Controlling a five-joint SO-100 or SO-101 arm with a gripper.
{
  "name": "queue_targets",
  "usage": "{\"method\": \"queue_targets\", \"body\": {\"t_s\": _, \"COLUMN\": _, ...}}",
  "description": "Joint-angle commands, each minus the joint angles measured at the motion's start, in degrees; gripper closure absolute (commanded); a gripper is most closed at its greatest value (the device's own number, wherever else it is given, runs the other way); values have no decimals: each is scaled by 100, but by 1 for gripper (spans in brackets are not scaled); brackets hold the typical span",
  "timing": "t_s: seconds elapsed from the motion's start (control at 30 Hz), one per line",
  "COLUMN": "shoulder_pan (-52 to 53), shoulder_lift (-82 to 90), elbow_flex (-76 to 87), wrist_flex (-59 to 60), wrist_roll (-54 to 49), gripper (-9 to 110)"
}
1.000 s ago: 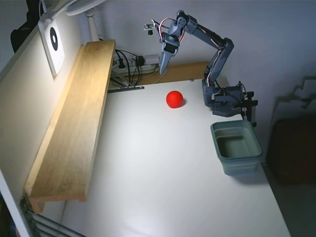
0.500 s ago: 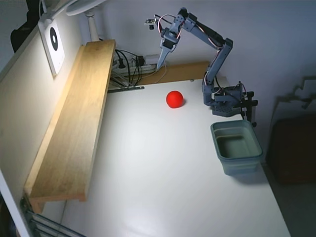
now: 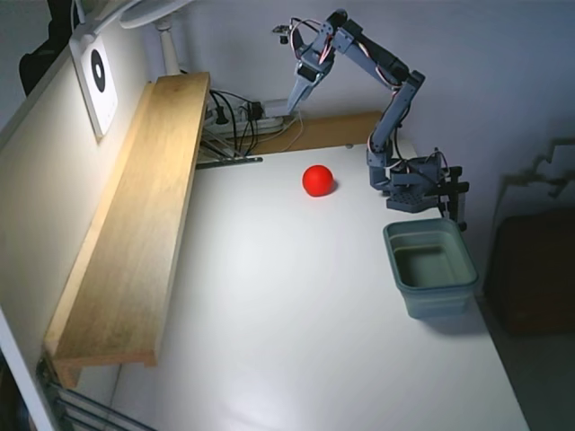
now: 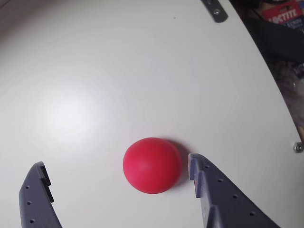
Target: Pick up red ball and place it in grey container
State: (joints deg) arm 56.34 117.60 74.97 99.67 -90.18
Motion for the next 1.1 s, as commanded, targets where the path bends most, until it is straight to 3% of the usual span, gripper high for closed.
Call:
{"method": "queue_targets", "body": {"t_s": 0.0, "shoulder_pan": 365, "shoulder_lift": 164, "elbow_flex": 78, "wrist_flex": 33, "wrist_roll": 18, "gripper": 63}}
{"method": "queue_targets", "body": {"t_s": 1.07, "shoulder_pan": 77, "shoulder_lift": 294, "elbow_flex": 378, "wrist_flex": 33, "wrist_roll": 18, "gripper": 63}}
